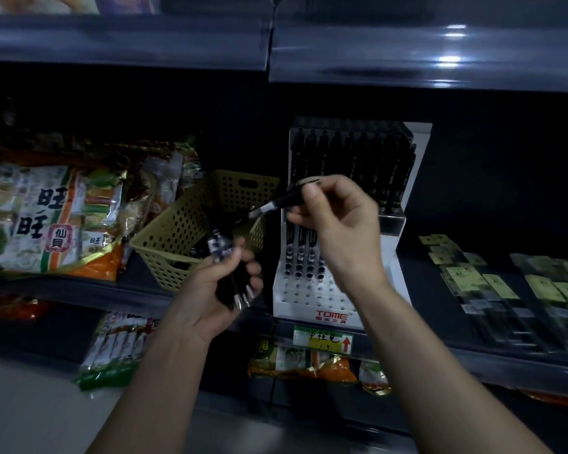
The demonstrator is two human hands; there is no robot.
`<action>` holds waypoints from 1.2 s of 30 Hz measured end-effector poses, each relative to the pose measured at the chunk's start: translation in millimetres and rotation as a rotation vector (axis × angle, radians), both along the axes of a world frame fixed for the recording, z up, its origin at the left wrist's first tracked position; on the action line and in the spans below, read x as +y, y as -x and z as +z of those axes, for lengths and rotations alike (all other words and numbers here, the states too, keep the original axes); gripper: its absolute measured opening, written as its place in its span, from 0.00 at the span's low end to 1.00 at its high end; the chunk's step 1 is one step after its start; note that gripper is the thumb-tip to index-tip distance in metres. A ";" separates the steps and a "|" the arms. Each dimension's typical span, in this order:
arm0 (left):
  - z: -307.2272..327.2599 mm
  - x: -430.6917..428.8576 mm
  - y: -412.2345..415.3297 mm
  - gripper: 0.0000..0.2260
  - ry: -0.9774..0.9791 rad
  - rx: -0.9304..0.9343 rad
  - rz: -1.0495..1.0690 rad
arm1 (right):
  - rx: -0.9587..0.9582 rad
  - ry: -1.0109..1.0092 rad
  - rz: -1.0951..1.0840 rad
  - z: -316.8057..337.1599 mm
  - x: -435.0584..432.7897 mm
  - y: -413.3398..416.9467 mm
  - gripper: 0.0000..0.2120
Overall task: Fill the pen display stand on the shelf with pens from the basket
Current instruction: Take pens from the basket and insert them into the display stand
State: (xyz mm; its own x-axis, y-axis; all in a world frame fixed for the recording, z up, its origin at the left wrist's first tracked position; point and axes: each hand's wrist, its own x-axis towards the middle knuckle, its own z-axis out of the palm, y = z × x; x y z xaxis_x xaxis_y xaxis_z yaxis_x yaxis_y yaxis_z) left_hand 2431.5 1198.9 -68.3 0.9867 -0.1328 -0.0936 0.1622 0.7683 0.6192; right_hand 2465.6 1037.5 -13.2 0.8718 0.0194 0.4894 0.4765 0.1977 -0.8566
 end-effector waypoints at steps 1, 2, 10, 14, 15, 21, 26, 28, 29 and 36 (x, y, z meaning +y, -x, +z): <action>1.7 -0.8 -0.8 0.32 0.075 0.007 0.035 | -0.084 0.072 -0.043 -4.5 6.3 1.6 0.04; 3.4 -0.7 -1.0 0.32 0.133 0.011 0.070 | -0.176 0.149 -0.092 -9.3 12.1 3.0 0.04; 11.8 -0.9 1.5 0.14 0.187 -0.002 0.164 | -0.514 0.587 -0.183 -36.1 35.2 18.5 0.07; 15.1 1.1 2.4 0.13 0.149 0.017 0.154 | -0.617 0.777 -0.112 -44.7 35.1 20.4 0.08; 12.7 1.9 1.2 0.12 0.104 0.016 0.178 | -0.640 0.809 -0.125 -47.3 34.4 20.1 0.07; 5.9 -4.3 0.2 0.06 -0.428 -0.003 0.340 | -0.437 0.686 -0.255 -45.2 32.9 12.2 0.10; 6.0 -17.9 9.4 0.14 -0.791 -0.107 0.231 | -0.083 0.464 -0.147 -25.5 27.4 9.3 0.10; 4.2 -23.1 10.4 0.14 -0.885 -0.135 0.200 | -0.020 0.532 -0.148 -22.3 27.5 10.8 0.16; 3.1 -25.3 10.0 0.14 -0.930 -0.154 0.202 | 0.005 0.572 -0.162 -21.4 27.5 11.3 0.18; -2.3 -29.7 9.8 0.15 -0.916 -0.131 0.197 | 0.246 0.508 -0.055 -16.4 18.9 0.1 0.12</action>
